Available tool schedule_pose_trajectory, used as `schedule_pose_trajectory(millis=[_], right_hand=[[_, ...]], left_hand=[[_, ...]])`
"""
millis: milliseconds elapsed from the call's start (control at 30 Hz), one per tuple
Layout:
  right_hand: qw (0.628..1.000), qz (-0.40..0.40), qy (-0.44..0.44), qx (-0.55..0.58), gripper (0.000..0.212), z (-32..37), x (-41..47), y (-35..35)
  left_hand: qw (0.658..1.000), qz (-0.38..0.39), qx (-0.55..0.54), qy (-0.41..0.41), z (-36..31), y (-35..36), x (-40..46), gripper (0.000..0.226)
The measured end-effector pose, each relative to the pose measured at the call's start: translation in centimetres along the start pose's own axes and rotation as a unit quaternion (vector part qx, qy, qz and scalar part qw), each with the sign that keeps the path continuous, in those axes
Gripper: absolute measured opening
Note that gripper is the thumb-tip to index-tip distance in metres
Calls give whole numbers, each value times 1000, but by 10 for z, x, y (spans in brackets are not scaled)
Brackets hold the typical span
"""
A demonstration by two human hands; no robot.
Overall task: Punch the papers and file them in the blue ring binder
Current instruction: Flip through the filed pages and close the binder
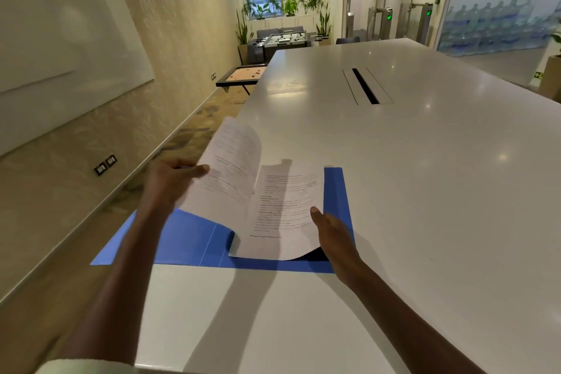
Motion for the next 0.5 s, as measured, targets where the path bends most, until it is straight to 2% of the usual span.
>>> schedule_pose_trajectory(millis=[100, 200, 300, 433, 500], right_hand=[[1000, 4, -4, -8, 23, 1, 0, 2], [1000, 10, -10, -14, 28, 1, 1, 4], [1000, 9, -14, -16, 28, 1, 1, 4], [1000, 6, -16, -24, 25, 2, -1, 4], [1000, 10, -17, -18, 25, 3, -1, 5]], left_hand=[[998, -40, 46, -7, 17, -43, 17, 23], [988, -71, 135, -34, 43, -71, 39, 37], [968, -81, 224, -76, 73, -83, 57, 40], [943, -104, 300, -100, 123, -85, 94, 56], [931, -118, 340, -66, 124, -70, 99, 40]])
Point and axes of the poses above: each hand's wrist, its own x-axis towards the middle knuckle, its own y-axis out of the palm, z = x × y, the point moved 10 cm from there along x, towards the middle knuckle, and after that the axes turned 3 degrees about -y, right-handed, at the moved point
